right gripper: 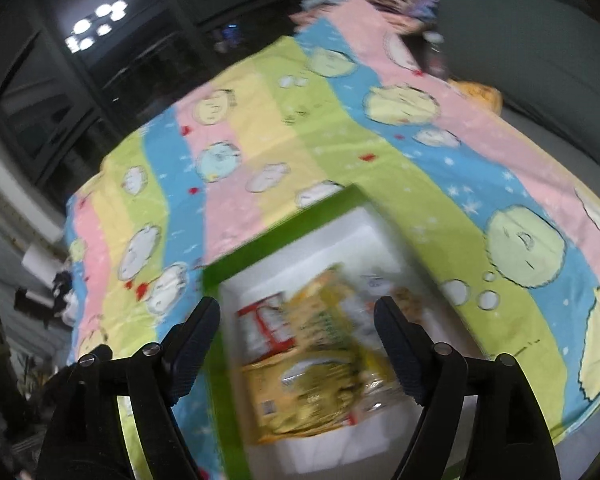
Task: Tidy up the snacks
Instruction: 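Move the right tool back to the orange panda-printed bag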
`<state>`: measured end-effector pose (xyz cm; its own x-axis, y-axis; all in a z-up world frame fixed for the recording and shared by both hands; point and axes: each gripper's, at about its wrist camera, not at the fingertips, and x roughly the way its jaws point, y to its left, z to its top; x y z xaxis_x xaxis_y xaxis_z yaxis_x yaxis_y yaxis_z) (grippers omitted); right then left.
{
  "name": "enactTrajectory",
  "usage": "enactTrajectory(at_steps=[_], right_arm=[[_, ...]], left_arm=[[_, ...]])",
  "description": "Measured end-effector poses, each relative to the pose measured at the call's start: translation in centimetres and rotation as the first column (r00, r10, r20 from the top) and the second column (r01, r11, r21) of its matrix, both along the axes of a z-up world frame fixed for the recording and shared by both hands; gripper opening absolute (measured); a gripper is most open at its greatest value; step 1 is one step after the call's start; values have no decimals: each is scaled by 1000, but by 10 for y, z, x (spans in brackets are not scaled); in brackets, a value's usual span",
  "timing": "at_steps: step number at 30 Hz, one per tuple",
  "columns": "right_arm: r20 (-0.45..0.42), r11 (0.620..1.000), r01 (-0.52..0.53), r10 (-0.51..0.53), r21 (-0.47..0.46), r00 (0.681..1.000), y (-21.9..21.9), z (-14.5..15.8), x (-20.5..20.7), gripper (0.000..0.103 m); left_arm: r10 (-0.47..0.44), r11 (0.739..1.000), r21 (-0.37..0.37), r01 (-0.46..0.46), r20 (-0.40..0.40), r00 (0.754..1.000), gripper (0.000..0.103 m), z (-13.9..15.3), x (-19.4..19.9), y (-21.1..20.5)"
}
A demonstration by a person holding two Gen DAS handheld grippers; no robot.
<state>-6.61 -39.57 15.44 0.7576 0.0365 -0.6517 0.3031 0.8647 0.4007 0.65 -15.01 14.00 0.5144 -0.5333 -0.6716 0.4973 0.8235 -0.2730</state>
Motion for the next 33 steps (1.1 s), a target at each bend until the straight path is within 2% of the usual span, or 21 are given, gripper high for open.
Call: enactTrajectory(at_steps=[3,6,7,10,12,14,16,20,24,27,30,33], right_arm=[[-4,998,-67,67,-5,998,24,5,6,80],[-51,991,-131,130,-29,990,56,6,21,80],[-64,988,-153,151,-31,987,66,6,26,80],[-108,975,-220,216,-30,970,95,2,45,80],[-170,960,-270,253,-79,952,120,0,63,80],[-246,918,-347,297,-193,923,153,-4,89,80],[-333,887,-385,293,-256,896,171,-15,109,73],[-535,817,-463,235,-343,812,196,-53,151,67],[-627,761,-477,120,-440,770,197,-78,165,67],[-668,745,-504,106,-438,737,195,-95,171,67],[-653,769,-488,124,-413,747,189,-93,171,67],[-623,779,-479,150,-404,768,185,-88,167,52]], left_arm=[[122,992,9,-122,-15,992,91,-5,2,47],[211,977,9,-211,-29,977,93,-15,-2,87],[240,971,6,-240,-46,970,97,-22,-3,102],[298,954,-7,-300,-102,949,99,-40,-9,132],[314,948,-6,-317,-137,940,99,-48,-10,142],[336,940,-3,-341,-170,927,99,-57,-12,154],[352,933,0,-359,-191,916,99,-64,-14,162],[351,932,-19,-362,-204,914,99,-64,-20,172],[344,934,-25,-356,-203,917,99,-63,-23,176],[335,938,-23,-347,-203,920,99,-66,-22,177],[337,937,-26,-350,-211,918,99,-67,-21,178],[340,935,-31,-354,-213,916,99,-66,-22,179]])
